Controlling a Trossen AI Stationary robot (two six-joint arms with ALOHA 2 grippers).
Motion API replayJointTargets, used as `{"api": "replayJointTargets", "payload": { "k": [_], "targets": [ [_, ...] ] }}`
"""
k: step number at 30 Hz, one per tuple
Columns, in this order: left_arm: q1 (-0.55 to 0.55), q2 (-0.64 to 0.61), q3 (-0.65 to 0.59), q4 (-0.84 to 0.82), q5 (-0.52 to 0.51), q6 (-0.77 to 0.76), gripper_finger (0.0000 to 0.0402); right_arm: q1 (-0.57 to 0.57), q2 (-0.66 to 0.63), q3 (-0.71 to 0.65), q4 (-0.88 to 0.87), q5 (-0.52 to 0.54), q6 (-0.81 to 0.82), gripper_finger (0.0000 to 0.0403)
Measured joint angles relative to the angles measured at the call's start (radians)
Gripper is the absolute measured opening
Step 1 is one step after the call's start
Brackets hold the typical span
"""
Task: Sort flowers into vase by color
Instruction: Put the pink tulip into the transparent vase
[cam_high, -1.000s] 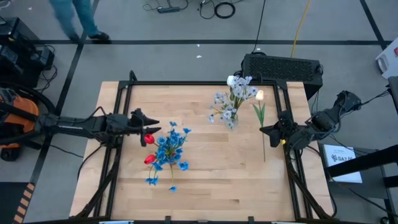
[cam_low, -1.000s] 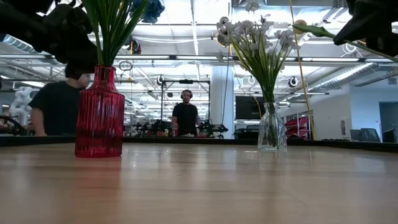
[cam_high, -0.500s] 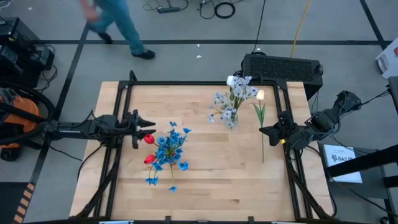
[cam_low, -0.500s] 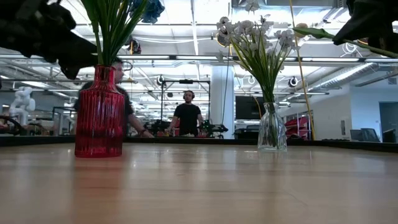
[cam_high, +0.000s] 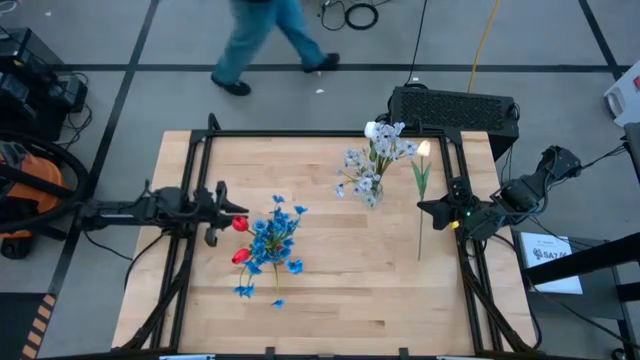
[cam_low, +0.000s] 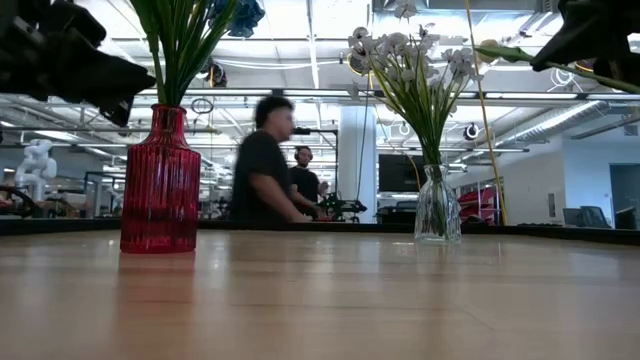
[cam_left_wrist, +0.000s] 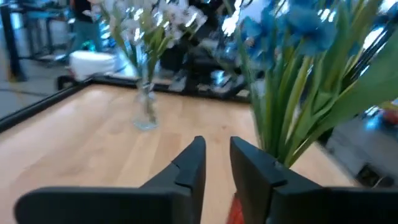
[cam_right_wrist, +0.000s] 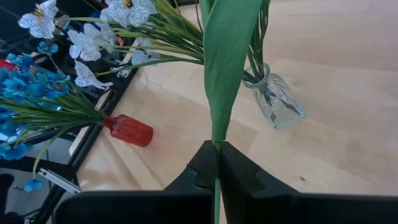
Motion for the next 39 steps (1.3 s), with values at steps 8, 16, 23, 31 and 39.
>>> {"api": "replayJointTargets", "payload": {
  "k": [8, 16, 23, 31, 39],
  "targets": [
    [0.007, 0.013, -0.069, 0.112, 0.004, 0.006, 0.0020, 0.000, 0.001, 0.000, 0.011, 0.028, -0.003, 0.0000],
    [0.012, 0.017, -0.070, 0.112, 0.003, 0.029, 0.0003, 0.000, 0.002, 0.000, 0.014, 0.071, -0.055, 0.0000],
    [0.011, 0.019, -0.070, 0.112, -0.001, 0.062, 0.0007, 0.000, 0.020, 0.000, 0.104, 0.325, -0.283, 0.0000],
    [0.011, 0.019, -0.070, 0.112, -0.004, 0.061, 0.0008, 0.000, 0.124, 0.000, 0.388, 0.581, -0.793, 0.0000],
    [0.011, 0.019, -0.070, 0.112, -0.005, 0.061, 0.0008, -0.050, 0.262, 0.000, 0.507, 0.605, -0.892, 0.0000]
  ]
}}
